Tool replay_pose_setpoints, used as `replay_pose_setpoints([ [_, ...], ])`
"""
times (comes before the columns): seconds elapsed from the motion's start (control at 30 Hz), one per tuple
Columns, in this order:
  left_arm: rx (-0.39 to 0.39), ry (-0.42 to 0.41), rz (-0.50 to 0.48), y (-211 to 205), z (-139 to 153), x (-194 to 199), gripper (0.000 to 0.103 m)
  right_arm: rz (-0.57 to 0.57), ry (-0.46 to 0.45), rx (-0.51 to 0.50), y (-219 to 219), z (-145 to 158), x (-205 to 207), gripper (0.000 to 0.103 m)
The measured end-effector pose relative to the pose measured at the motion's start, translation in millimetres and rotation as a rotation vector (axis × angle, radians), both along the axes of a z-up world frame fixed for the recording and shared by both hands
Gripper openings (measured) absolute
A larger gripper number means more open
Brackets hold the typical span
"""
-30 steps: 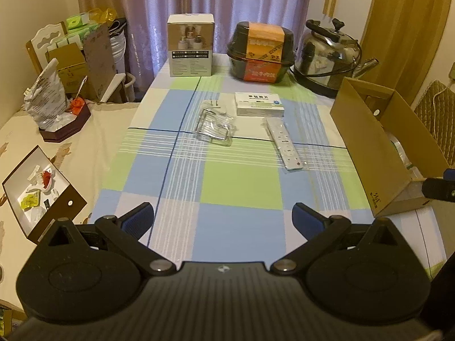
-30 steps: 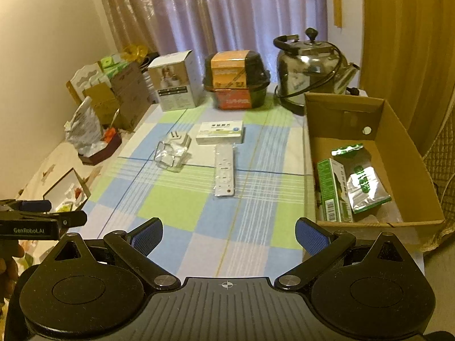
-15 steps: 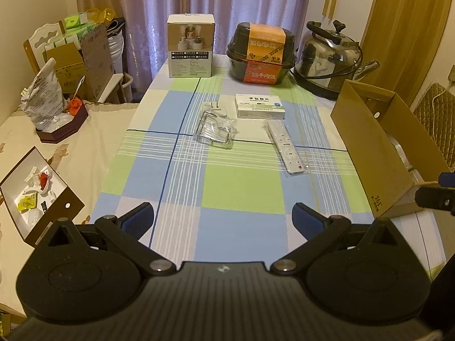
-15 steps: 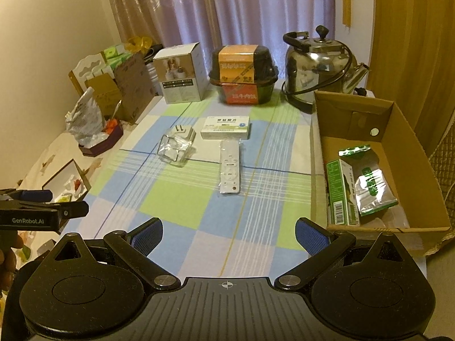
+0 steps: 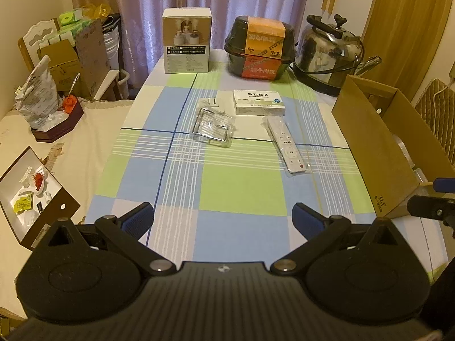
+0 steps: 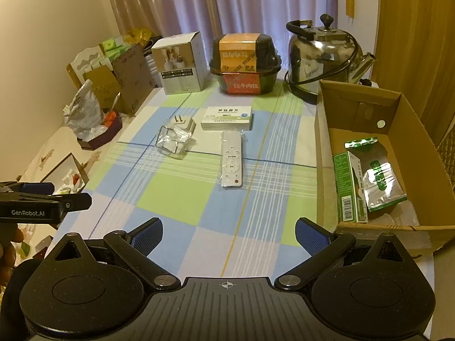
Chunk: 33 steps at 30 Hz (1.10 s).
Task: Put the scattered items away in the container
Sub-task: 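Grasp the bagged wire rack with the left tool while the right grasps the bagged white remote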
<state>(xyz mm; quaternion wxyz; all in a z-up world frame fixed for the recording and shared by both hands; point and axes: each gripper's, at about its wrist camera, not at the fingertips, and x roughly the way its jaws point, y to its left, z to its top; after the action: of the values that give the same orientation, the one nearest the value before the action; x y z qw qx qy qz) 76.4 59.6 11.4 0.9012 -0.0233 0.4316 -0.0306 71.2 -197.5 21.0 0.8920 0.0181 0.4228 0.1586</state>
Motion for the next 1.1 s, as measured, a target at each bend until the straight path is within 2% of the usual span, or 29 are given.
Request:
replay_pose_setpoints([
  [0.3, 0.019, 0.011, -0.031, 0.2, -10.2, 18.0, 0.102, 0.012, 0.004, 0.0, 10.2, -9.3, 19.4, 0.103],
  [0.57, 0.065, 0.006, -0.085, 7.1, -27.9, 49.2, 0.102, 0.036, -0.032, -0.027, 31.6, -24.4, 56.0, 0.103],
  [0.8, 0.078, -0.011, -0.135, 19.0, -48.6, 94.4, 0.102, 0.034, -0.063, -0.041, 48.2, -53.3, 106.9, 0.103],
  [1.1, 0.081, -0.023, -0.19, 26.7, -94.9, 161.8, 0.102, 0.03, -0.069, -0.055, 51.9, -97.6, 165.9, 0.103],
])
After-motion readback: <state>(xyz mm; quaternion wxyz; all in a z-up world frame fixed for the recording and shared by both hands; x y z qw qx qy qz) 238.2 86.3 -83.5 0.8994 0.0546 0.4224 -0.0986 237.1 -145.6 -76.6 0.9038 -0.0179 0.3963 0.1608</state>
